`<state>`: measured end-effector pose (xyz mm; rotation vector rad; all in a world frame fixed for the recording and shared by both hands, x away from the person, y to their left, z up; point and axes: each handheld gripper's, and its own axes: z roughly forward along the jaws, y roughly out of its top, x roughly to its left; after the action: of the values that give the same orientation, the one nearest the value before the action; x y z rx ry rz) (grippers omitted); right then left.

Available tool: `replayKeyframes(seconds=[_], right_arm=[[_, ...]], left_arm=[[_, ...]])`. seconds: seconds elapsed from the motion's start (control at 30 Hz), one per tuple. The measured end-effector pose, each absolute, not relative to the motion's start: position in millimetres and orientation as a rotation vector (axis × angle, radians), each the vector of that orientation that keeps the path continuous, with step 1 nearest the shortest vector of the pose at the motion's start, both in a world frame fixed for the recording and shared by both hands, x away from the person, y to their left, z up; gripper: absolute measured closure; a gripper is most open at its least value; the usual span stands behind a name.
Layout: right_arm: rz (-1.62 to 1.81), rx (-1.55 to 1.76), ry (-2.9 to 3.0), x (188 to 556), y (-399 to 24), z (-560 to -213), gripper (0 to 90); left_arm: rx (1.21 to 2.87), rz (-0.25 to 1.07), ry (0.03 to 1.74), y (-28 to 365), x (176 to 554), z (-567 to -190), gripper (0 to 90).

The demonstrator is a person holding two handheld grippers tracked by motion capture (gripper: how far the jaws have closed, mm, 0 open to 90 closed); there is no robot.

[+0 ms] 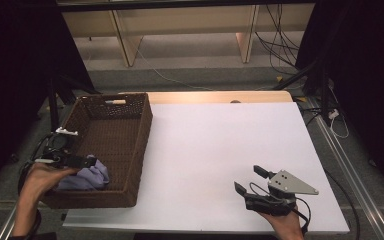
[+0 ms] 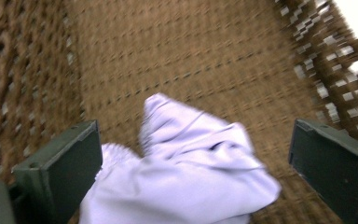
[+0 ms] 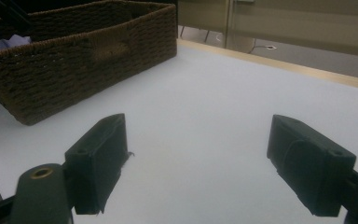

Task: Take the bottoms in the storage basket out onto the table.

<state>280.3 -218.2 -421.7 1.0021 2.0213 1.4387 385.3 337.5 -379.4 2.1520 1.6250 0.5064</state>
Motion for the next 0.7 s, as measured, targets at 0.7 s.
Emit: replayKeyframes(seconds=[0.7], right_arm=[[1.431, 1.001, 2.047, 283.2, -215.6, -425.9, 21.3]], left_arm=[[2.282, 0.353, 1.713, 343.2, 397.6, -398.0, 5.4]])
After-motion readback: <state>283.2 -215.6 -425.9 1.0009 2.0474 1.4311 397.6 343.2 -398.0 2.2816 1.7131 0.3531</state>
